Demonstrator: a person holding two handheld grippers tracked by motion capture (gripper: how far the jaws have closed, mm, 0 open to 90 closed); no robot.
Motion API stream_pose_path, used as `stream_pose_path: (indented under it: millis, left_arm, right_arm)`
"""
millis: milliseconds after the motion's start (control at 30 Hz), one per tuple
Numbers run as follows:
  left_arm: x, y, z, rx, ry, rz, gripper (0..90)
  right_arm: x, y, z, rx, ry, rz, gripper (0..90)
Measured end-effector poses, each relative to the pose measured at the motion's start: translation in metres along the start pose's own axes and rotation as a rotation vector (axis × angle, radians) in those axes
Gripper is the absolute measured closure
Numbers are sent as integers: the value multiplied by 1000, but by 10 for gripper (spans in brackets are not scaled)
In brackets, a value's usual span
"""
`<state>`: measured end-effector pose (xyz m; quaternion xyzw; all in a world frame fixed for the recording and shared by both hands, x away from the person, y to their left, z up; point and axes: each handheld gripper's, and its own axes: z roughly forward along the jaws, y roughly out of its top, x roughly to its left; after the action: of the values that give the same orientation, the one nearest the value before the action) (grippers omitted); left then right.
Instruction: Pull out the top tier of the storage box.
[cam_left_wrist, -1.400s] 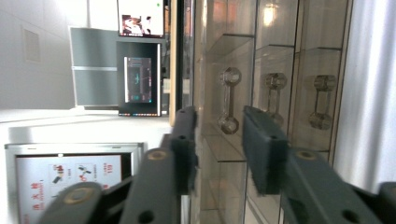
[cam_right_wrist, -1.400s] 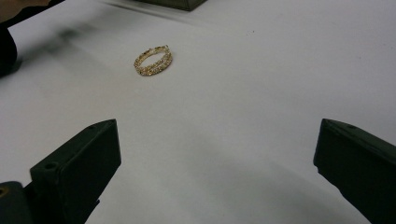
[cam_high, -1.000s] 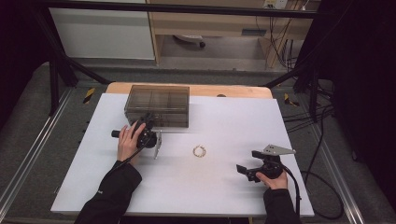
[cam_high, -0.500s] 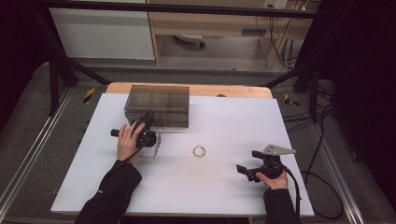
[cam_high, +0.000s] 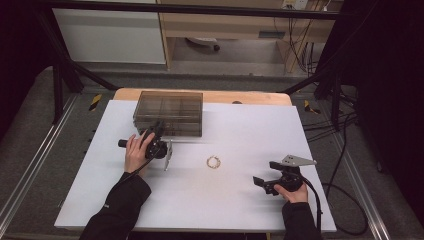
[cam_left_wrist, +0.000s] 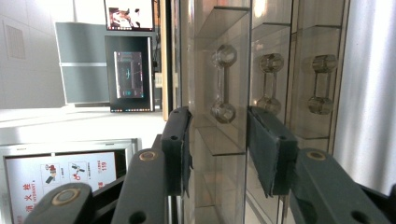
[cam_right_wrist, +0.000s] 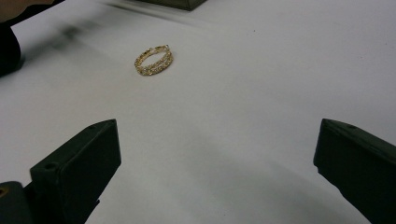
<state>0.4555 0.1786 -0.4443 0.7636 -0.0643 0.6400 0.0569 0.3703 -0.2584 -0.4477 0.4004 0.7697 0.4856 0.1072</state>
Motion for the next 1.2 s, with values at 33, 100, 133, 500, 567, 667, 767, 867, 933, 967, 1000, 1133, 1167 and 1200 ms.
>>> stream_pose_path:
  millis: [33,100,133,500,567,667,767,867,933,967,1000,1133,1167,1200]
  left_arm:
    - [0,0,0,-2,0,-1,596]
    - [0,0,-1,-3,-1,-3,596]
    - [0,0,-2,-3,-1,-2,596]
    - [-2,0,-7,-12,3,-6,596]
    - [-2,0,-8,-11,1,-9,596]
    - [-2,0,-9,-13,2,-12,596]
    - [-3,0,-11,-15,5,-16,595]
    - [-3,1,-12,-13,4,-16,595]
    - [-4,1,-13,-17,6,-15,595]
    - [-4,1,-14,-16,7,-17,595]
    - [-4,1,-15,-19,9,-17,595]
    - [-5,2,-17,-17,12,-20,595]
    - [-5,2,-17,-20,13,-21,595]
    - [-5,2,-17,-20,13,-20,595]
  right_arm:
    - [0,0,0,1,0,0,13]
    - [0,0,0,1,0,0,13]
    - [0,0,0,0,0,1,13]
    - [0,0,0,2,-1,-1,13]
    - [0,0,0,2,-1,-2,13]
    - [0,0,0,2,-1,-4,13]
    - [0,0,0,2,-1,-5,13]
    - [0,0,0,2,-1,-5,13]
    - [0,0,0,1,-2,-2,13]
    - [0,0,0,1,-1,-3,13]
    - [0,0,0,0,-1,-2,13]
    - [0,0,0,0,-2,-3,13]
    - [0,0,0,0,-2,-3,13]
    - [0,0,0,0,-2,-3,13]
